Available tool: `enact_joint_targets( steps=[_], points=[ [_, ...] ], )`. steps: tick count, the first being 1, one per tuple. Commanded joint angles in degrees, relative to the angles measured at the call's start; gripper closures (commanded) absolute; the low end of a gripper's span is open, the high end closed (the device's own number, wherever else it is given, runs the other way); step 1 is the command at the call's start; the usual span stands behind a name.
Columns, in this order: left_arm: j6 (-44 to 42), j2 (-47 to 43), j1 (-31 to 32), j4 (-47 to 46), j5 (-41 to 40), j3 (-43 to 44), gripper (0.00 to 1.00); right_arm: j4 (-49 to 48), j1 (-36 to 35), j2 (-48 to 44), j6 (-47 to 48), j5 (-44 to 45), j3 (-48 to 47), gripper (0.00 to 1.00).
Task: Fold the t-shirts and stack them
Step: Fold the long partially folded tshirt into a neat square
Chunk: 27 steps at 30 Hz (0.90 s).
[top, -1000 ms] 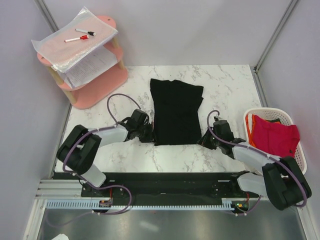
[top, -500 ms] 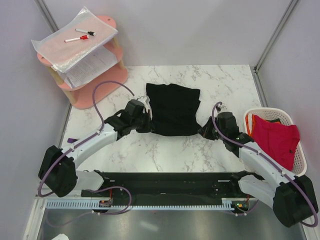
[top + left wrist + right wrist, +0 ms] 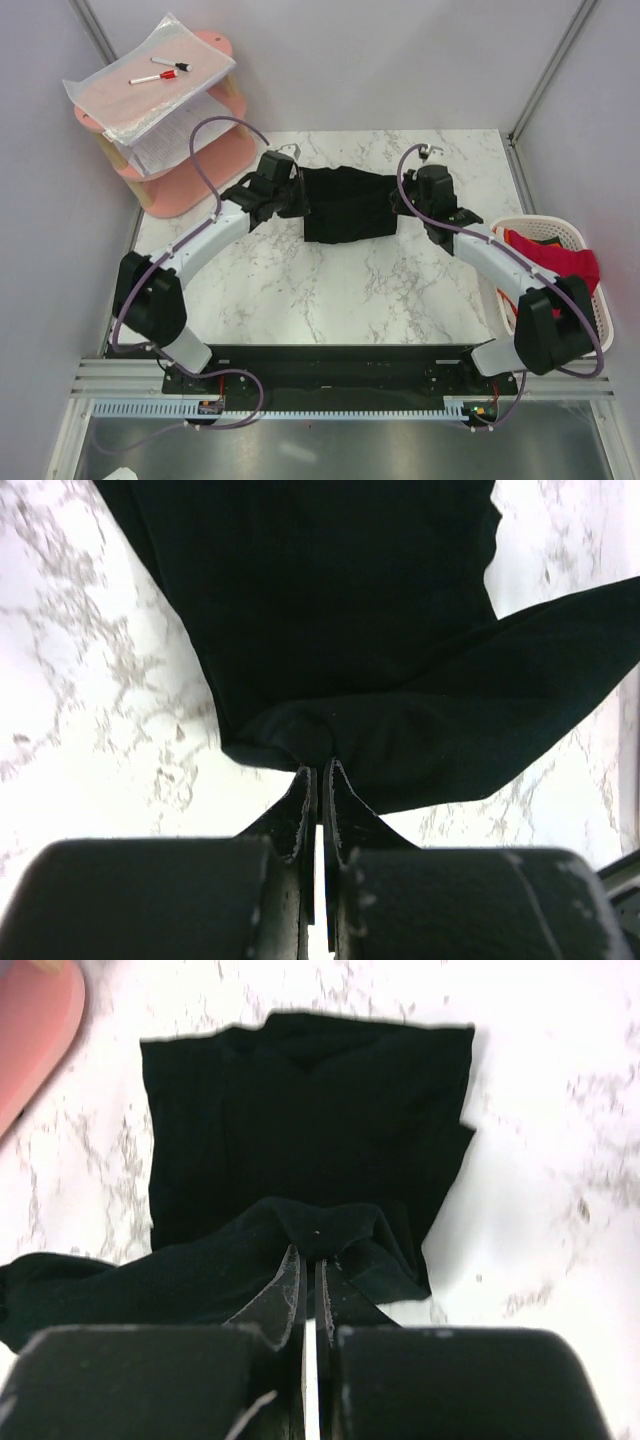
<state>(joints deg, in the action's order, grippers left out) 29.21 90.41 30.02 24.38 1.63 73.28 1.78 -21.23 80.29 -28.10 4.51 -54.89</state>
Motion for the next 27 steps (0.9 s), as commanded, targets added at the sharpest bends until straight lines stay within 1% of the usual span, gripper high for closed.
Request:
enact_joint_targets(
  steps=[1, 10, 13, 14, 16, 17, 18, 21, 23, 25, 26, 27],
  points=[
    [-4.07, 5.28, -2.77, -0.39, -0.05, 8.01, 0.98, -5.73, 0.93, 5.48, 2.87, 4.1, -8.47, 1.0],
    [-6.62, 15.84, -8.75, 0.05, 3.73, 20.67, 0.98, -11.97, 2.42, 19.01, 1.99, 2.78, -17.7, 1.0],
    [-7.59, 20.76, -10.59, 0.67, 5.66, 26.2, 0.98, -13.91, 3.04, 23.15, 2.08, 2.78, -20.77, 1.0],
    [-7.76, 23.64, -11.38, 1.36, 5.93, 29.35, 0.98, -14.43, 3.13, 25.07, 2.17, 2.87, -21.65, 1.0],
    [-8.56, 26.73, -12.0, 1.81, 7.16, 32.88, 0.98, -15.49, 3.83, 27.53, 2.08, 3.05, -23.85, 1.0],
    [-8.73, 28.14, -12.52, 2.33, 7.42, 36.55, 0.98, -16.28, 4.01, 28.25, 2.08, 3.13, -24.55, 1.0],
    [-9.08, 31.29, -12.79, 2.69, 8.73, 38.5, 0.98, -16.89, 4.27, 28.95, 2.17, 3.22, -25.52, 1.0],
    [-9.17, 36.57, -13.32, 3.56, 10.76, 45.97, 0.98, -18.92, 5.06, 31.06, 2.17, 3.75, -27.63, 1.0],
    [-9.08, 38.86, -13.5, 3.48, 11.2, 50.88, 0.98, -20.41, 5.5, 32.29, 2.26, 4.71, -29.03, 1.0],
    [-8.91, 42.29, -13.5, 3.48, 11.55, 54.32, 0.98, -20.15, 6.12, 34.65, 2.26, 5.24, -31.05, 1.0],
    [-9.0, 43.43, -13.58, 3.48, 11.82, 58.0, 0.98, -19.63, 6.38, 35.71, 2.34, 5.16, -33.93, 1.0],
    [-8.91, 44.32, -13.58, 3.31, 11.82, 59.6, 0.98, -19.19, 6.82, 36.86, 2.35, 4.81, -35.53, 1.0]
  ],
)
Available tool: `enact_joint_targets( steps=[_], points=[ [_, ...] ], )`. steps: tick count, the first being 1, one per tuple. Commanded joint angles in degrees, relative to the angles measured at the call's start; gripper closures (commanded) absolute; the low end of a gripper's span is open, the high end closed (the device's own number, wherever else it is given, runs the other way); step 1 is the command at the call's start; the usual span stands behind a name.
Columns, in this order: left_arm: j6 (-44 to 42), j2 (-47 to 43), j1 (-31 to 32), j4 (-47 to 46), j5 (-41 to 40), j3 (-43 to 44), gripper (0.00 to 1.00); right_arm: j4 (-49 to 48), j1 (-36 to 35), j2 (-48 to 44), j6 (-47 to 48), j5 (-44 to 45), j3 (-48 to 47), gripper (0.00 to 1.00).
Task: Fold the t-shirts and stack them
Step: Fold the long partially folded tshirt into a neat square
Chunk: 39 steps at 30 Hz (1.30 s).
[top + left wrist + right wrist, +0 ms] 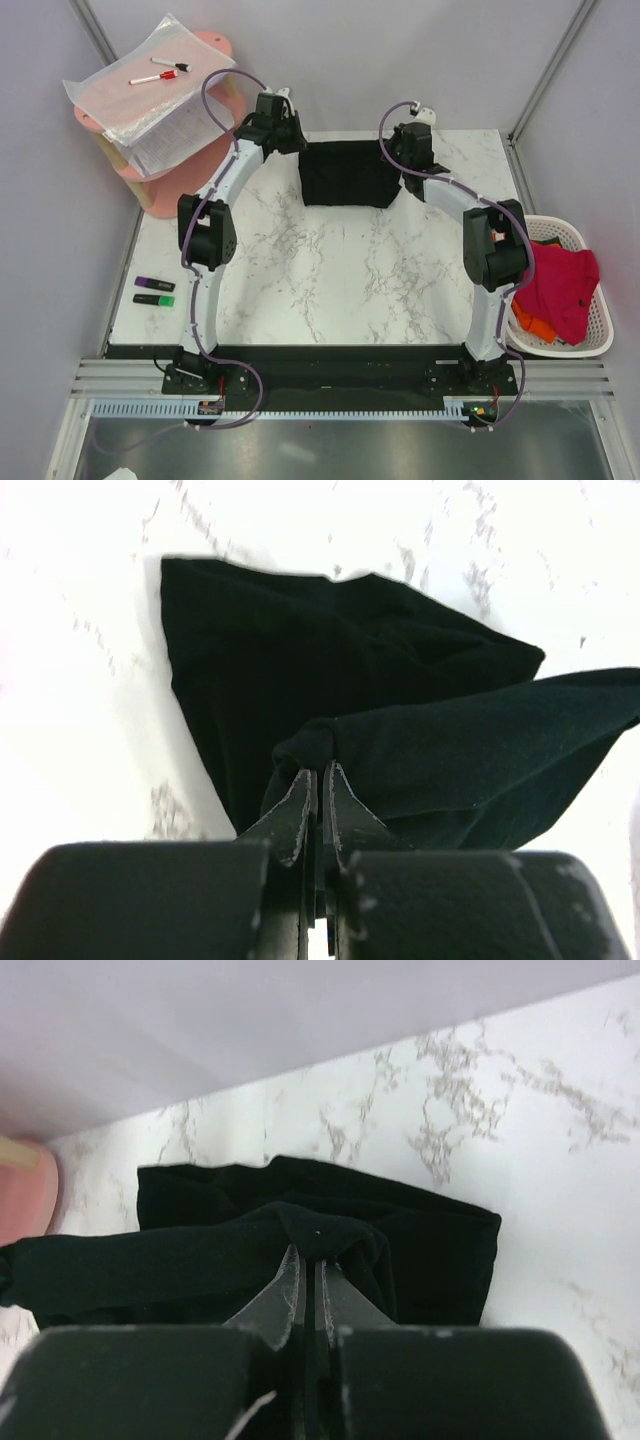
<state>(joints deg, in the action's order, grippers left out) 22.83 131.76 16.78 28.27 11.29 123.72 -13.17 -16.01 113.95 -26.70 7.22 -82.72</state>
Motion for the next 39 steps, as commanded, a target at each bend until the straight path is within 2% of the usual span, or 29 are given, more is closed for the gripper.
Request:
enact_joint_targets(
  steps=[1, 6, 7, 8, 10, 11, 12, 13, 14, 15, 16, 18, 19, 20, 26, 31, 36, 38, 39],
  points=[
    [-2.61, 5.06, -0.34, -1.02, 1.98, 10.65, 0.98, -3.28, 1.77, 5.38, 0.95, 2.01, -9.11, 1.0],
    [-2.35, 9.47, -0.34, -5.24, -2.32, 14.62, 0.97, -0.28, 2.65, 13.83, 0.51, 3.5, -19.66, 1.0],
    [-2.18, 10.78, -0.25, -6.38, -2.93, 14.71, 0.91, 0.85, 2.82, 17.15, 0.25, 3.67, -21.42, 1.0],
    [-2.09, 11.32, -0.25, -6.56, -3.81, 14.88, 0.79, 1.39, 2.65, 18.92, -0.02, 4.28, -25.09, 1.0],
    [-1.74, 12.28, -0.25, -6.56, -4.34, 14.97, 0.62, 5.49, 3.0, 25.49, -1.25, 5.34, -30.81, 0.98],
    [-1.39, 12.38, -0.25, -6.74, -4.78, 14.71, 0.4, 6.22, 3.09, 27.53, -1.6, 5.08, -36.23, 0.97],
    [-1.21, 12.29, -0.34, -6.83, -4.79, 14.27, 0.26, 6.92, 3.26, 29.64, -2.12, 4.91, -39.07, 0.95],
    [-0.86, 12.03, -0.34, -6.83, -4.79, 13.31, 0.13, 8.58, 3.18, 33.49, -2.22, 4.99, -41.88, 0.79],
    [0.01, 11.15, -0.34, -7.09, -4.79, 12.52, 0.0, 9.03, 3.27, 35.1, -2.39, 5.34, -46.52, 0.68],
    [0.28, 10.45, -0.34, -7.44, -4.44, 11.64, 0.0, 9.39, 3.27, 36.5, -2.39, 6.82, -47.96, 0.57],
    [0.55, 9.83, -0.17, -7.7, -4.09, 9.54, 0.0, 8.61, 3.35, 37.56, -2.83, 7.62, -48.5, 0.35],
    [1.43, 7.21, -0.08, -8.84, -2.33, 7.07, 0.0, 7.11, 3.53, 36.09, -2.83, 8.24, -46.49, 0.21],
    [1.6, 5.97, 0.01, -9.02, -2.15, 4.45, 0.0, 4.23, 3.62, 34.86, -2.83, 8.59, -44.57, 0.06],
    [1.78, 4.92, 0.27, -9.55, -1.19, 2.94, 0.0, 2.46, 3.7, 33.37, -2.83, 8.77, -39.41, 0.02],
    [1.52, -3.52, 1.59, -15.87, 1.45, -10.33, 0.0, -7.04, 3.79, 19.48, -1.78, 8.25, -20.15, 0.02],
    [1.95, -7.57, 2.38, -18.94, 1.89, -17.1, 0.0, -6.96, 3.71, 12.36, -1.08, 5.61, -12.66, 0.02],
    [2.57, -8.45, 2.39, -21.06, 3.22, -19.13, 0.0, -7.23, 3.71, 10.23, -1.6, -0.97, -10.7, 0.02],
    [3.01, -8.28, 2.47, -21.76, 3.21, -19.05, 0.0, -6.61, 3.71, 12.68, -1.87, -4.31, -13.77, 0.02],
    [2.92, -7.93, 2.47, -21.77, 3.13, -18.0, 0.0, -2.95, 3.53, 14.09, -1.69, -5.19, -18.75, 0.02]
  ],
)
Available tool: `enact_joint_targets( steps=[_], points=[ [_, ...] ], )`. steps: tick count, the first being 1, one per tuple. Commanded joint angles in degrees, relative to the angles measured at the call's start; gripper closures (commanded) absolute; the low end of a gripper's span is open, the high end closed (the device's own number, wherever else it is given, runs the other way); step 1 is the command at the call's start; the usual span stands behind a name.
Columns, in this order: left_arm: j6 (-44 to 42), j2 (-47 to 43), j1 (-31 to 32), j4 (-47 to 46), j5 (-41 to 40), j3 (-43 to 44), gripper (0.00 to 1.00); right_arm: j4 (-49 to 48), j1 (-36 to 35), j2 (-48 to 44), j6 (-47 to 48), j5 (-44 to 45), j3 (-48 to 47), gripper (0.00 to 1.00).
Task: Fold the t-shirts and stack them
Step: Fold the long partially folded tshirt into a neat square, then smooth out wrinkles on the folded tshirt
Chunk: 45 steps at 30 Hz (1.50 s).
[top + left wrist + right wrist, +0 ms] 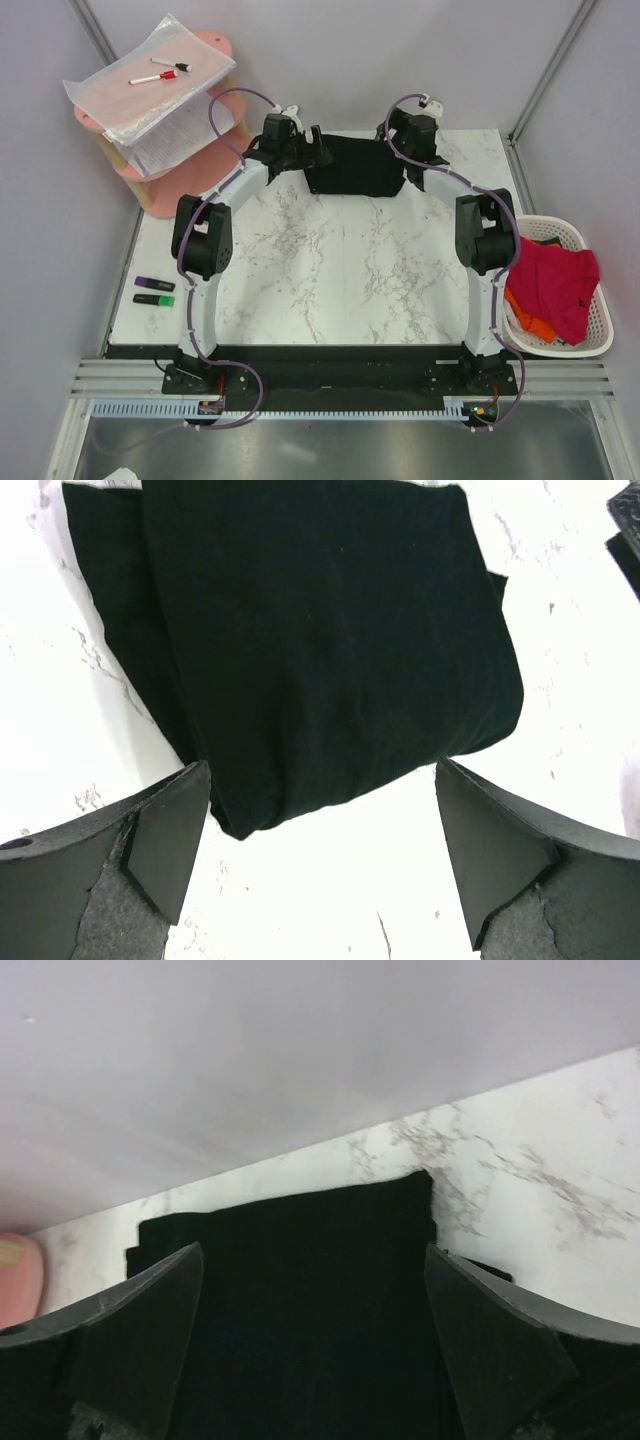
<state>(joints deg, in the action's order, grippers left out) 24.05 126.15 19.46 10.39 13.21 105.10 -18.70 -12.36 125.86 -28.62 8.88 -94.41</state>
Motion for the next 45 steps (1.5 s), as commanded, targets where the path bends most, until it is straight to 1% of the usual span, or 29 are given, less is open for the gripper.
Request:
enact_joint_targets(
  steps=[1, 2, 3, 4, 5, 6, 8, 10, 16, 22, 23, 26, 28, 32, 33, 35, 36, 38, 40, 45],
  points=[
    [1.52, -1.87, -0.04, -3.8, 1.03, 1.24, 0.0, 5.22, -0.38, 3.76, 0.84, -6.86, -10.06, 0.02],
    [1.35, -0.83, -0.13, -3.28, 0.94, 2.12, 0.0, 7.69, -0.91, 7.26, 1.28, -6.95, -13.14, 0.02],
    [1.09, -0.03, 0.13, -2.75, 0.33, 4.22, 0.0, 12.32, -1.09, 9.03, 2.59, -7.04, -19.17, 0.02],
    [0.21, 0.85, 0.31, -2.14, -0.55, 5.45, 0.0, 14.81, -1.26, 10.88, 3.13, -7.13, -22.45, 0.02],
    [-0.06, 3.03, 0.4, -0.65, -0.99, 6.95, 0.0, 17.35, -1.79, 14.81, 3.92, -7.04, -25.79, 0.02],
    [-0.23, 4.18, 0.4, 0.58, -1.26, 10.18, 0.0, 23.3, -2.14, 16.85, 4.62, -6.34, -32.44, 0.02],
    [-0.5, 6.29, 0.49, 2.52, -1.79, 13.36, 0.0, 27.82, -2.58, 21.33, 5.68, -6.77, -37.32, 0.02],
    [-0.24, 8.06, 0.57, 4.02, -1.61, 15.13, 0.0, 30.03, -2.84, 22.49, 5.68, -7.74, -38.13, 0.02],
    [0.2, 6.22, 0.49, 3.76, -1.79, 10.92, 0.0, 32.4, -4.34, 22.06, 4.8, -8.8, -32.77, 0.02],
    [1.17, 2.71, 0.49, 2.36, -0.47, 4.77, 0.0, 41.36, -6.8, 22.41, 2.87, -8.54, -30.75, 0.02],
    [1.26, 1.31, 0.57, 2.09, -0.29, 2.68, 0.0, 43.03, -7.5, 21.97, 2.87, -8.01, -30.05, 0.02],
    [1.7, -1.94, 0.49, 0.69, -0.12, -1.72, 0.0, 45.75, -9.16, 20.31, 3.92, -7.4, -25.75, 0.02],
    [1.7, -3.53, 0.49, 0.07, -0.2, -3.93, 0.0, 46.64, -9.96, 18.99, 4.97, -6.78, -21.62, 0.02],
    [1.7, -7.92, 0.49, -0.64, -0.12, -9.98, 0.0, 47.17, -12.77, 13.03, 6.82, -5.02, -12.13, 0.02],
    [1.61, -10.46, 0.57, -0.46, -0.03, -11.13, 0.0, 47.18, -13.3, 11.96, 7.17, -4.15, -8.2, 0.02],
    [1.7, -13.28, 0.57, -0.55, -0.38, -15.33, 0.0, 47.09, -14.53, 8.54, 7.79, -3.18, -4.31, 0.02],
    [1.79, -16.95, 0.49, -0.64, -0.55, -16.84, 0.0, 47.09, -14.97, 7.39, 7.79, -2.91, -0.64, 0.02],
    [1.79, -20.48, 0.49, -0.99, -0.73, -21.14, 0.0, 47.0, -16.2, 4.32, 8.57, -2.56, 2.73, 0.02],
    [0.91, -24.78, 0.58, -0.9, -0.55, -23.26, 0.0, 46.91, -17.08, 2.47, 8.93, -2.47, 6.6, 0.02],
    [0.38, -30.43, 0.58, 0.68, -0.47, -28.54, 0.0, 47.96, -20.07, -2.81, 9.46, -3.35, 13.97, 0.02]
  ],
)
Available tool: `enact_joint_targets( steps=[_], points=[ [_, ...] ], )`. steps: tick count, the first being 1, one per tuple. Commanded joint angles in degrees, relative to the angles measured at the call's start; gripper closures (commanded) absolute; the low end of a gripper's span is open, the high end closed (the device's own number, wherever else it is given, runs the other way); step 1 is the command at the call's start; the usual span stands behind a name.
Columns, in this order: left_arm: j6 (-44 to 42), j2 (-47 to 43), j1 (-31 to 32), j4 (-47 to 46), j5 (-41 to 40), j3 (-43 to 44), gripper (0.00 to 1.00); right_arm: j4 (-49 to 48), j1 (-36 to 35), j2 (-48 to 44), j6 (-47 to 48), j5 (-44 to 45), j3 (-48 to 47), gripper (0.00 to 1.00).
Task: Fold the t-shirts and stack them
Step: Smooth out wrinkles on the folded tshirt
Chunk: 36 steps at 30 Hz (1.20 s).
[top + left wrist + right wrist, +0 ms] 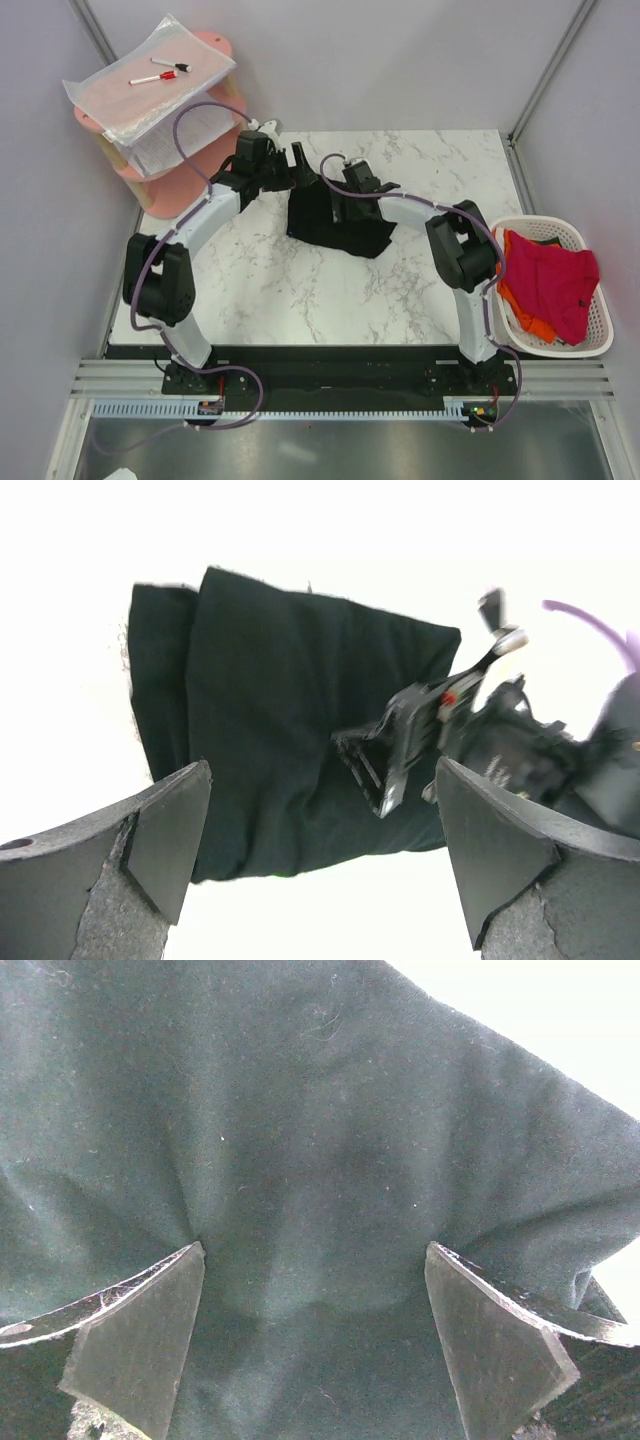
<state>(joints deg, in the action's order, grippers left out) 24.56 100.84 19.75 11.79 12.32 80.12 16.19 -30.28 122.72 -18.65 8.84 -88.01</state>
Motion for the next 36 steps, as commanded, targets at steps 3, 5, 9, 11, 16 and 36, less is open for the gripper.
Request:
enact_joint_targets(
  steps=[3, 5, 9, 11, 16, 36],
  points=[
    [0.66, -6.97, 0.47, -0.81, 1.39, -6.81, 0.0, 12.04, -2.68, -3.09, -1.21, -1.56, 10.82, 0.02],
    [0.93, -7.32, 0.73, -1.68, 2.18, -9.0, 0.0, 9.49, -2.68, -6.59, -1.38, -0.32, 11.89, 0.02],
    [0.67, -6.18, 2.39, -2.3, 4.2, -11.12, 0.0, 4.39, -2.41, -12.93, -2.17, 1.09, 12.86, 0.02],
    [0.84, -5.48, 3.1, -2.82, 5.34, -12.43, 0.0, 3.16, -2.15, -16.0, -2.61, 2.23, 12.16, 0.02],
    [2.51, -2.32, 6.0, -5.81, 7.02, -14.9, 0.01, 3.24, -1.1, -18.74, -2.7, 3.02, 9.0, 0.02],
    [1.9, -5.19, 12.33, -6.18, -2.11, -19.74, 0.0, 1.84, 1.54, -23.13, -1.39, 1.71, 13.12, 0.02]
  ],
)
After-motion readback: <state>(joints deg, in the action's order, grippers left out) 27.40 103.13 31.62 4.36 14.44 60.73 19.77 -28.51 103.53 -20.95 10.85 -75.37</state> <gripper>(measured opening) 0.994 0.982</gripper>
